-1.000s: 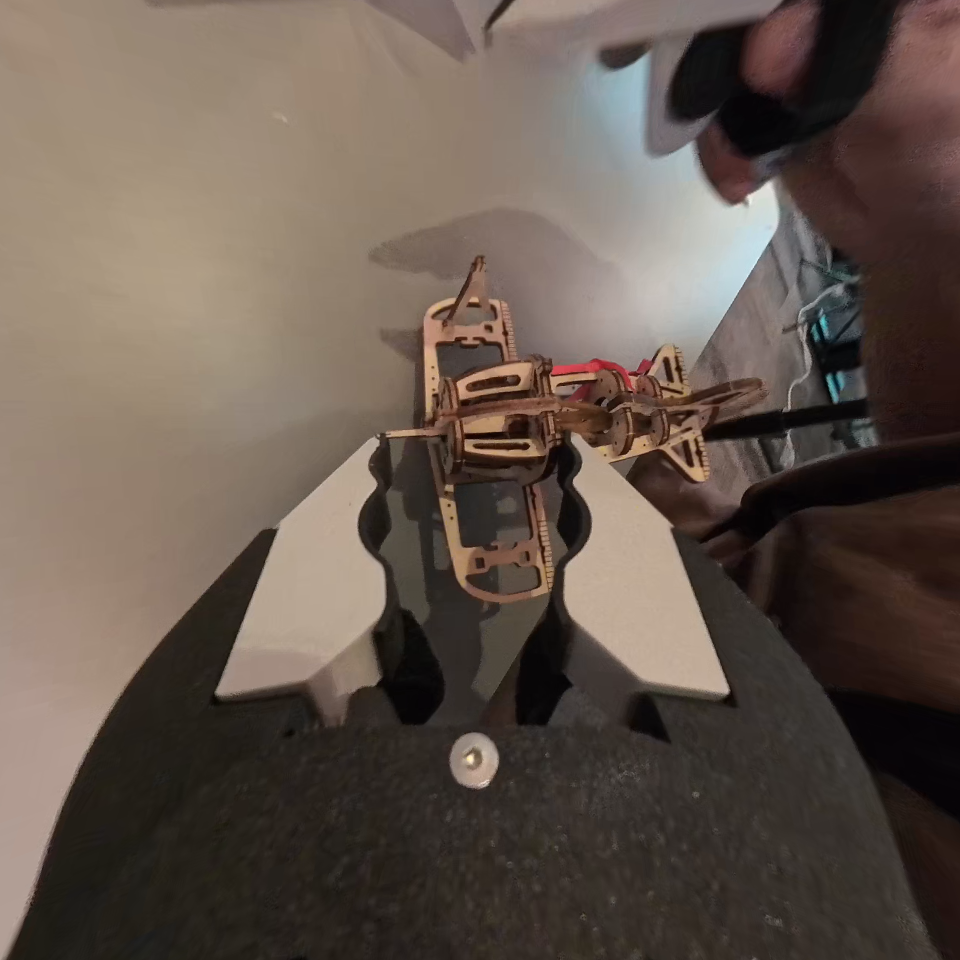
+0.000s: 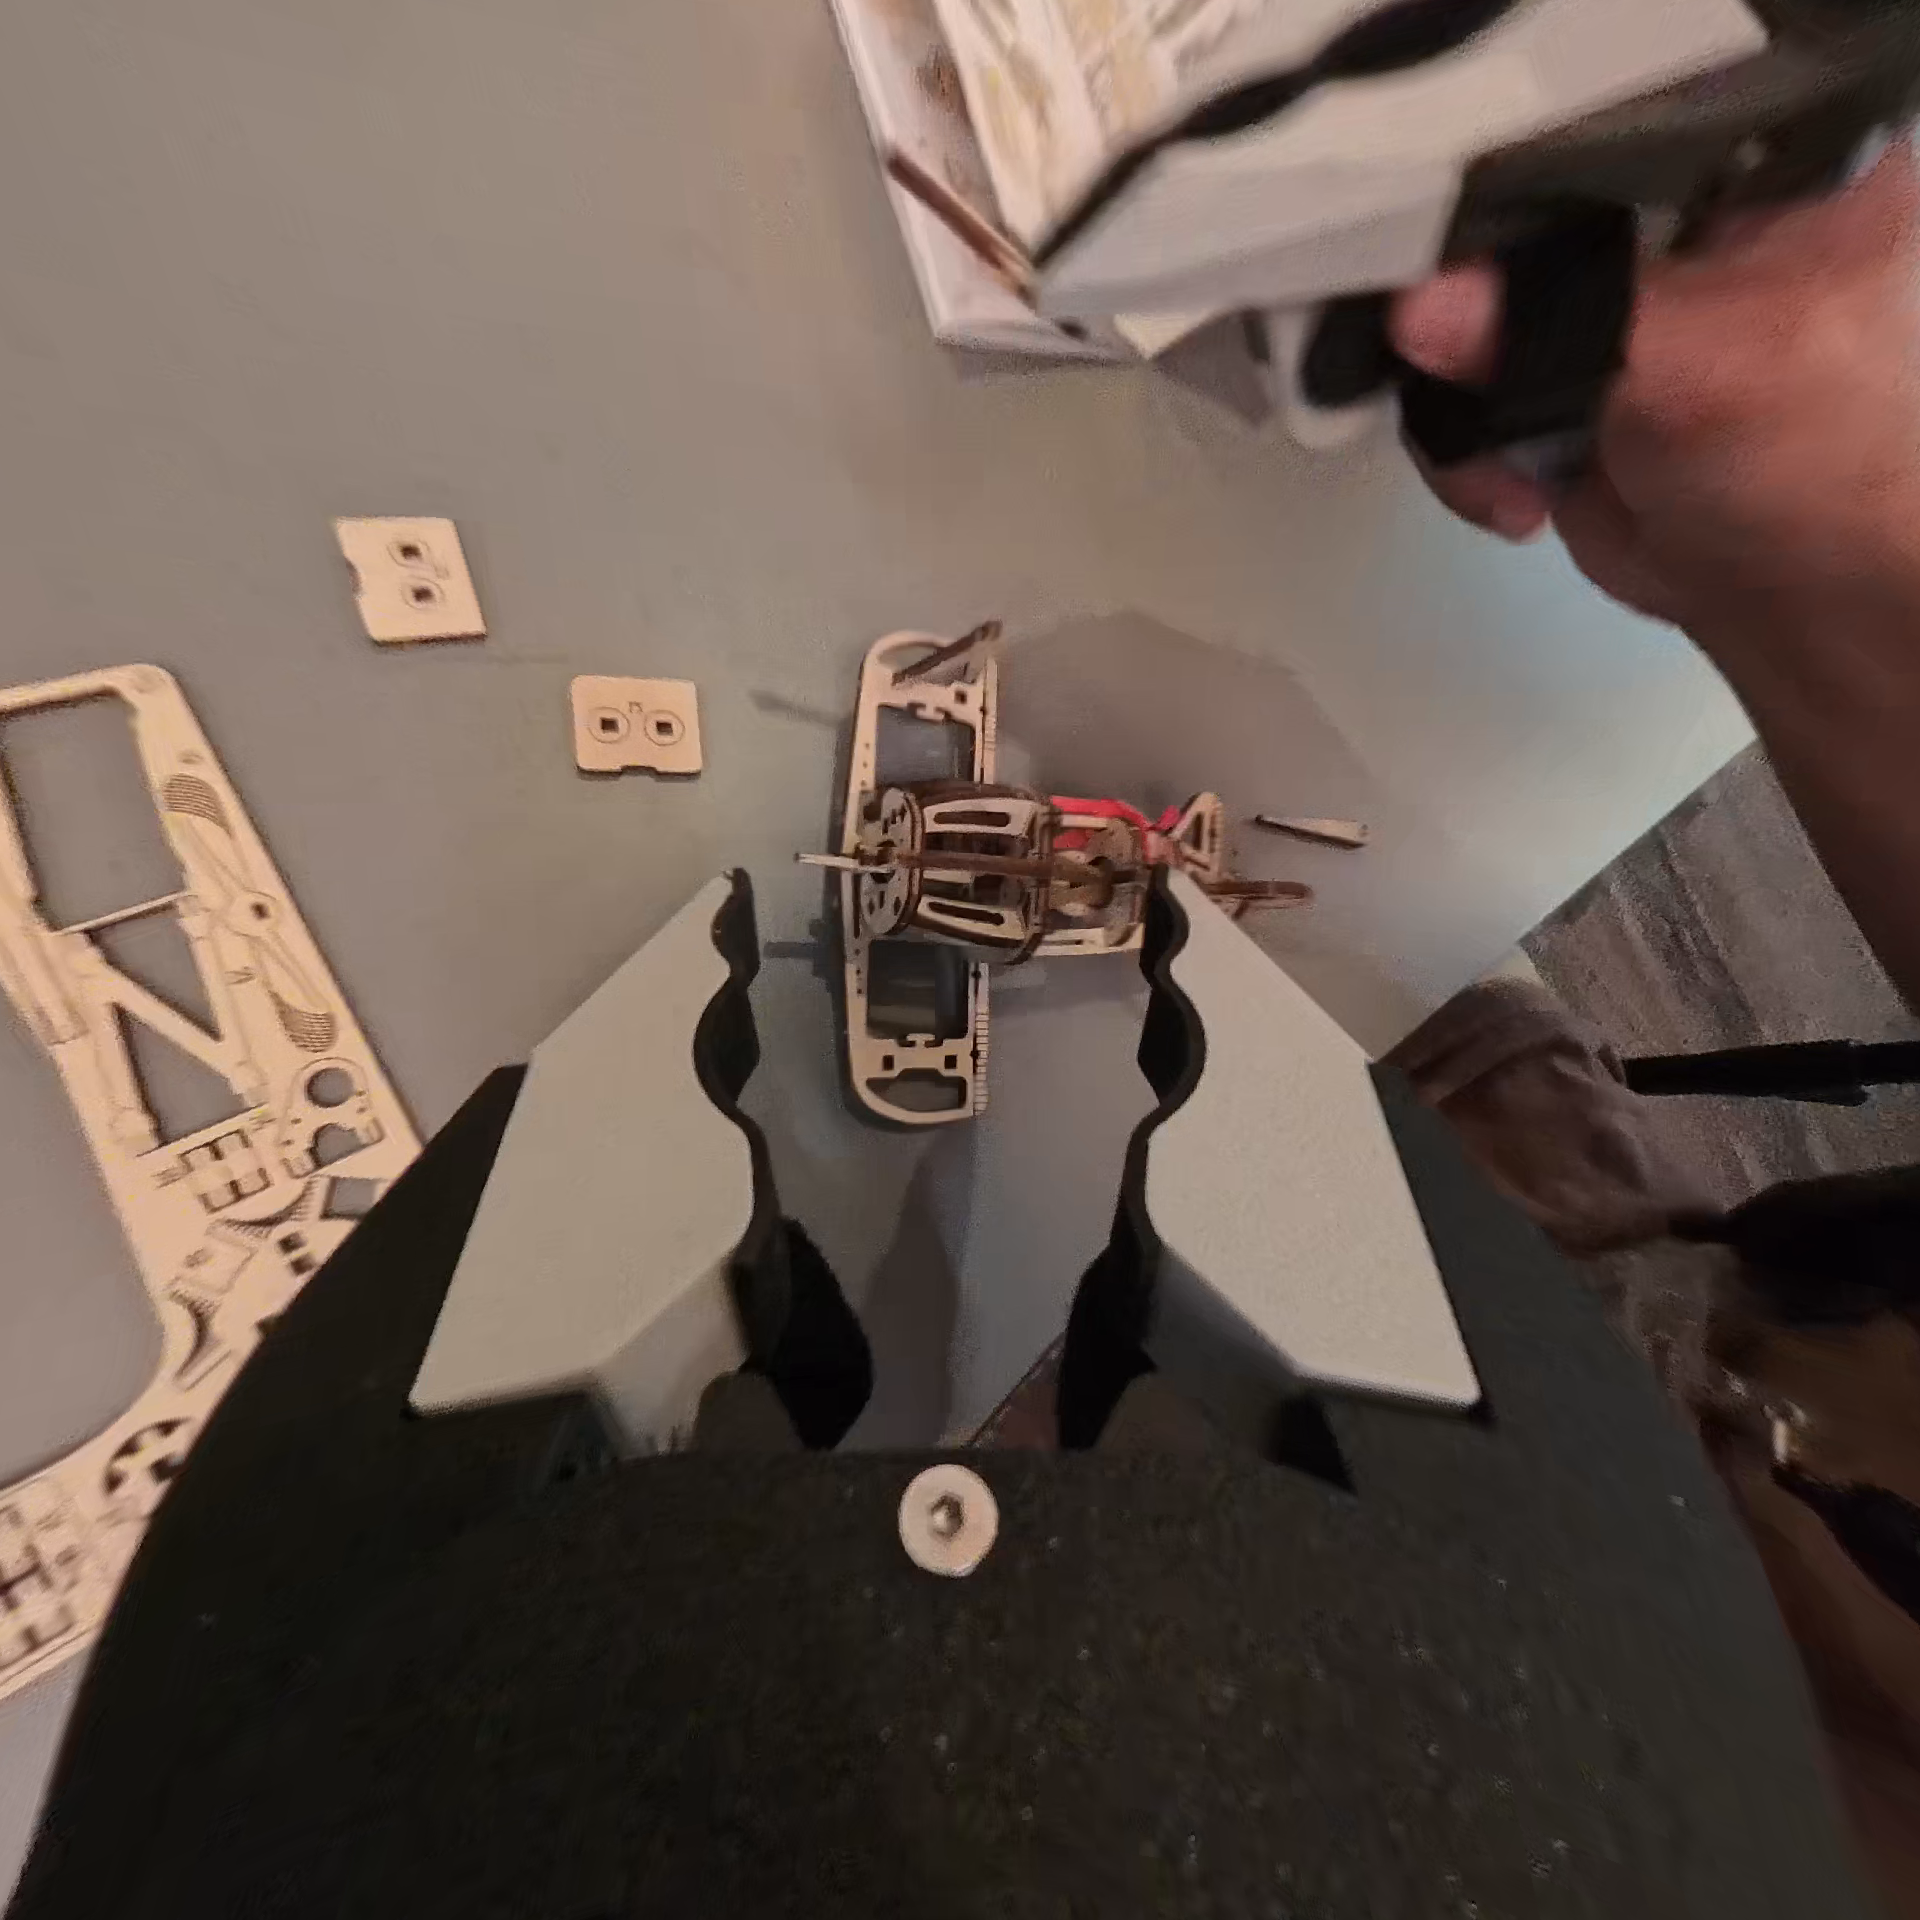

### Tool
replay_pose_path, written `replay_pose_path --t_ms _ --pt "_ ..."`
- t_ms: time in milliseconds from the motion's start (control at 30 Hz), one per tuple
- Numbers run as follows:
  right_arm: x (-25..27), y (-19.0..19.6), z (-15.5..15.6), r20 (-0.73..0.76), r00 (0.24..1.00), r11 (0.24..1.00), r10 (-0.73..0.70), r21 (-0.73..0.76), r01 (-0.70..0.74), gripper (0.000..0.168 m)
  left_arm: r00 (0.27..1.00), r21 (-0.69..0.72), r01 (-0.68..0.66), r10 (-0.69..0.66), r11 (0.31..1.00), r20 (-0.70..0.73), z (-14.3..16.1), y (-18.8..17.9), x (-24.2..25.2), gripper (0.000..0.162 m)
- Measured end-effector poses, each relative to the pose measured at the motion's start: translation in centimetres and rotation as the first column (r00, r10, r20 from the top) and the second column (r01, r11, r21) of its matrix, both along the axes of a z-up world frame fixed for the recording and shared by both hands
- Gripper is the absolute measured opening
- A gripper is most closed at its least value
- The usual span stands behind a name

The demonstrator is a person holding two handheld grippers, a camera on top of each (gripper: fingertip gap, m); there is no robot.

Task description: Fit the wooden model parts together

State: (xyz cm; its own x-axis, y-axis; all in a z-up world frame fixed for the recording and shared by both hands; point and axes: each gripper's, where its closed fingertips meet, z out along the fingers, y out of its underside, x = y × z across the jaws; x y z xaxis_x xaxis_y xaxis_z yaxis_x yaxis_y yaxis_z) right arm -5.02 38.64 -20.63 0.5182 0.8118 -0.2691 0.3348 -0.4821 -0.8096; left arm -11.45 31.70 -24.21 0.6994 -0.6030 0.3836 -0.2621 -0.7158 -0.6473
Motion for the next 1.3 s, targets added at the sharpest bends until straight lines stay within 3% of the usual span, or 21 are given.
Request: replay_pose_path --t_ms 133,233,400,567,600,833,967,1067,1133,1200,1267,1300 --pt "-0.8 -6.3 4.3 -0.206 0.978 1.0 0.014 0.03 -0.008 0.005 0.976 0.098 0.086 -0.104 0.991 0.192 5.5 -1.0 1.3 0.059" --pt "-1.2 -9.4 5.3 -0.141 0.99 0.981 -0.004 0.191 0.032 0.006 0.899 0.084 0.168 -0.188 0.982 0.395 8.3 -2.1 3.2 0.049" --pt "-0.2 -11.4 6.4 0.005 0.989 0.884 -0.148 0.449 0.13 0.005 0.704 -0.03 0.323 -0.219 0.946 0.675 11.0 -4.9 5.1 0.033" --pt "0.1 -12.5 5.8 0.075 0.97 0.82 -0.23 0.552 0.152 0.006 0.697 0.005 0.324 -0.243 0.946 0.674 11.5 -5.6 6.4 0.011" --pt "0.1 -12.7 5.7 0.084 0.966 0.806 -0.243 0.572 0.153 0.006 0.708 0.003 0.344 -0.262 0.939 0.656 11.3 -6.0 6.7 0.0" --pt "1.2 -13.3 5.2 0.081 0.951 0.778 -0.299 0.598 0.193 0.005 0.779 0.033 0.38 -0.34 0.924 0.527 10.5 -7.0 7.6 0.0" --pt "1.7 -13.4 5.9 0.006 0.953 0.753 -0.304 0.615 0.236 0.005 0.84 0.075 0.299 -0.3 0.951 0.451 9.7 -5.9 6.5 0.004" --pt "1.6 -13.5 5.6 0.096 0.93 0.645 -0.356 0.745 0.17 0.005 0.796 0.01 0.36 -0.313 0.933 0.519 9.8 -6.9 7.7 0.023" --pt "1.2 -14.0 6.0 0.103 0.929 0.597 -0.357 0.79 0.142 0.005 0.774 -0.017 0.387 -0.315 0.922 0.549 9.9 -7.3 8.2 0.023" --pt "1.0 -14.2 6.2 0.096 0.93 0.593 -0.356 0.792 0.145 0.005 0.775 -0.02 0.381 -0.307 0.924 0.553 9.7 -7.1 8.5 0.022" --pt "1.0 -14.1 5.9 0.092 0.935 0.621 -0.342 0.769 0.152 0.005 0.751 -0.03 0.398 -0.307 0.917 0.585 10.0 -7.4 8.7 0.002" --pt "0.9 -14.0 5.6 0.088 0.941 0.647 -0.326 0.747 0.154 0.008 0.759 -0.026 0.395 -0.31 0.918 0.572 9.8 -7.3 8.6 0.001"
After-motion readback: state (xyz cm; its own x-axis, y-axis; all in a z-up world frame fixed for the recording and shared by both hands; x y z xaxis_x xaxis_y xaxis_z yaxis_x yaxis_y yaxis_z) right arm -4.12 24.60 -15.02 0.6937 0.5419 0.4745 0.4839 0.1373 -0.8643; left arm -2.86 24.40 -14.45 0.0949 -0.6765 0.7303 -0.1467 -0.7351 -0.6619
